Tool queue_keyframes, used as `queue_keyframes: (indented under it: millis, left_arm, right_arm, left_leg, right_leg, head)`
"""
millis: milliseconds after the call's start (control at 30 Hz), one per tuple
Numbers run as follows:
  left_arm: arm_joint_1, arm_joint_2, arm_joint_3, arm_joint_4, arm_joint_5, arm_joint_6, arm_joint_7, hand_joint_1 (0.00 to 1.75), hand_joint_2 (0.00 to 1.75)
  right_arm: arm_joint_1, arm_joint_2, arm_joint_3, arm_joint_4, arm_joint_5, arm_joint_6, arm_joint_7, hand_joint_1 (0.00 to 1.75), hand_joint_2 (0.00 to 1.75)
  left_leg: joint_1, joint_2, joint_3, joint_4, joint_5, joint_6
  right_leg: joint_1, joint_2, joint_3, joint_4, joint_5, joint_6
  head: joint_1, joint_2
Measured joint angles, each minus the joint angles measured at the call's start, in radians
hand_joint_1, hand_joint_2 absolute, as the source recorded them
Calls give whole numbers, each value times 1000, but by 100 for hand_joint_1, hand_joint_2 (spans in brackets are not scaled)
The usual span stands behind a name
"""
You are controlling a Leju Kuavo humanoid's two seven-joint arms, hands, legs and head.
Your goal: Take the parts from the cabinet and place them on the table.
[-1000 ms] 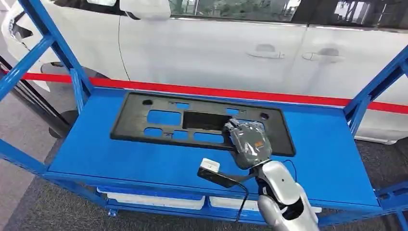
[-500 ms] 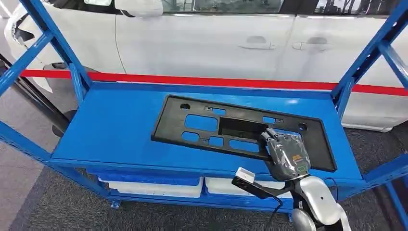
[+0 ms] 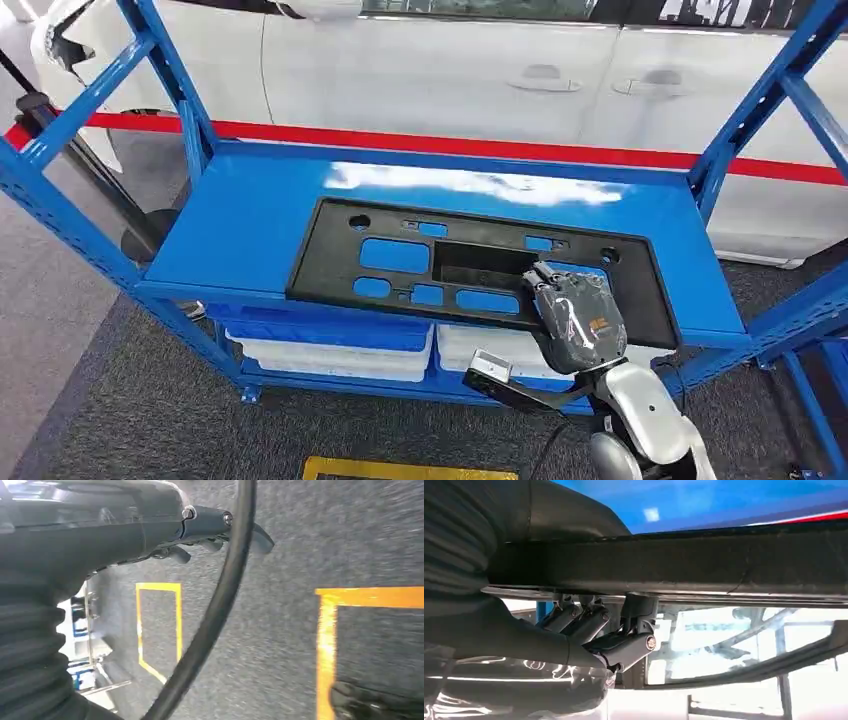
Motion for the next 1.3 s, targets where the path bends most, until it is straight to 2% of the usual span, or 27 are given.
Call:
queue_keyframes:
  millis: [33,67,133,200,267,367,400,467,500,533,567,600,633,700,733,767,900,933,967,1033,1067,1100,1133,1200,1233,1267,1300]
  left_arm:
    - [1,0,-1,0,0,0,0,0,175]
    - [1,0,-1,0,0,0,0,0,175]
    - [0,0,-5,0,0,0,0,0,175]
    - [0,0,-10,0,2,0,0,0,175]
    - [0,0,-10,0,8,0,-2,0,175]
    - [0,3,-10,0,23,0,-5,0,175]
    - [5,6,-11,1,24,0,-6,0,175]
    - [4,7,-11,2,29,-1,-6,0,175]
    - [4,10,-11,3,32,-1,-6,0,175]
    - [4,10,-11,3,34,-2,-5,0,175]
    - [3,12,-11,3,35,-3,-5,0,175]
    - [3,12,-11,3,38,-4,-5,0,175]
    - [3,13,-11,3,41,-4,-5,0,175]
    - [3,15,-11,3,46,-4,-8,0,175]
    - [1,16,-11,3,47,-4,-8,0,175]
    - [-2,19,-11,3,48,-4,-8,0,175]
    - [0,23,-11,3,54,-4,-9,0,175]
    - [-2,22,-11,3,55,-4,-10,0,175]
    - [-3,22,-11,3,56,-4,-11,0,175]
    - [-2,23,-11,3,60,-5,-13,0,175]
    - [-2,23,-11,3,63,-5,-14,0,175]
    - [-2,23,-11,3,66,-6,-16,0,175]
    - [-2,23,-11,3,68,-7,-18,0,175]
    - [-3,23,-11,3,76,-8,-21,0,175]
    - [-3,23,-11,3,79,-8,-24,0,175]
    - [-2,23,-11,3,85,-8,-27,0,175]
    - [-2,23,-11,3,89,-9,-29,0,175]
  right_arm:
    - [0,0,2,0,0,0,0,175,175]
    - [0,0,2,0,0,0,0,175,175]
    - [0,0,2,0,0,0,0,175,175]
    - [-2,0,4,0,0,0,3,175,175]
    - [-10,0,8,0,0,0,8,175,175]
    - [-19,0,15,0,0,0,13,175,175]
    - [-18,0,18,1,2,1,17,175,175]
    - [-24,0,24,3,2,2,18,175,175]
    - [-26,0,28,3,2,2,21,175,175]
    - [-28,0,31,4,2,2,21,175,175]
    - [-29,0,32,5,2,2,21,175,175]
    - [-29,0,33,6,2,1,23,175,175]
    - [-29,0,33,6,2,1,24,175,175]
    - [-30,0,33,6,2,1,29,175,175]
    - [-33,0,33,6,2,1,31,175,175]
    - [-34,0,33,5,2,1,31,175,175]
    - [-43,1,34,6,2,1,31,175,175]
    - [-42,1,34,6,2,1,31,175,175]
    - [-43,1,34,6,2,1,31,175,175]
    - [-46,1,34,6,0,2,32,175,175]
    - [-47,1,34,7,-1,2,32,175,175]
    - [-49,1,34,9,-2,3,34,175,175]
    - [-52,1,34,11,-2,6,36,175,175]
    - [-57,3,34,11,-2,12,36,175,175]
    - [-63,3,34,11,-2,18,37,175,175]
    - [-72,4,34,11,-2,22,39,175,175]
    - [-80,6,37,10,-2,27,39,175,175]
  left_leg:
    - [-2,1,-18,1,12,1]
    - [-3,1,-34,4,23,1]
    - [-4,1,-70,14,42,-1]
    - [-6,0,-102,26,59,-5]
    - [-11,-2,-118,39,72,-15]
    - [-5,-1,-121,27,102,-33]
    - [-12,-3,-126,25,113,-41]
    - [-3,-6,-150,79,17,-50]
    - [0,-6,-169,158,-64,-55]
    - [0,-6,-182,230,-113,-59]
    - [0,-6,-190,293,-134,-61]
    - [0,-6,-186,332,-120,-62]
    - [0,-6,-165,329,-82,-62]
    - [0,-6,-64,219,-9,-56]
    - [0,-7,5,129,-21,-52]
    - [-6,-8,75,19,-77,-46]
    - [-6,-11,54,-2,-48,-19]
    - [-1,-2,45,-4,-32,-12]
    - [-1,-3,26,-5,-19,-1]
    - [-2,0,-6,-2,7,4]
    - [-2,0,-26,0,22,3]
    - [-3,0,-45,2,35,1]
    - [-3,0,-67,6,48,-1]
    - [-3,0,-102,16,67,-6]
    - [-2,-1,-117,24,76,-10]
    - [-4,-1,-125,30,82,-16]
    - [-7,-1,-129,35,88,-22]
  right_leg:
    - [-1,0,-17,82,-46,4]
    - [-1,0,-24,138,-57,5]
    - [-1,0,12,143,1,4]
    - [0,0,120,12,61,-6]
    - [9,1,243,-174,5,-20]
    - [16,1,226,-171,22,-34]
    - [8,-1,218,-181,39,-43]
    - [4,-7,192,-181,63,-55]
    - [5,-9,173,-180,76,-60]
    - [5,-8,157,-177,89,-60]
    - [6,-9,138,-174,101,-60]
    - [6,-8,117,-170,114,-59]
    - [6,-9,98,-165,125,-57]
    - [6,-9,60,-152,145,-52]
    - [6,-9,49,-146,153,-49]
    - [12,-8,41,-140,160,-43]
    - [11,-9,40,-155,206,-21]
    - [5,-2,31,-144,178,-17]
    - [5,1,13,-106,113,-15]
    - [-1,1,-23,34,-14,-7]
    - [-1,1,-36,108,-46,-3]
    - [-2,1,-38,157,-41,-1]
    - [-4,1,-19,166,-2,0]
    - [-6,1,65,84,71,-2]
    - [-6,1,140,-10,77,-7]
    - [-5,2,211,-104,28,-13]
    - [0,4,250,-179,-1,-16]
  head:
    - [0,0]
    - [0,0]
    - [0,0]
    - [0,0]
    - [-1,0]
    - [0,0]
    - [0,0]
    - [-1,0]
    - [-1,0]
    - [0,0]
    - [-1,0]
    - [0,0]
    - [0,0]
    - [0,0]
    - [-1,0]
    - [-1,0]
    - [0,0]
    - [0,0]
    - [0,0]
    - [0,0]
    - [0,0]
    - [0,0]
    - [0,0]
    - [0,0]
    - [0,0]
    - [0,0]
    - [-1,0]
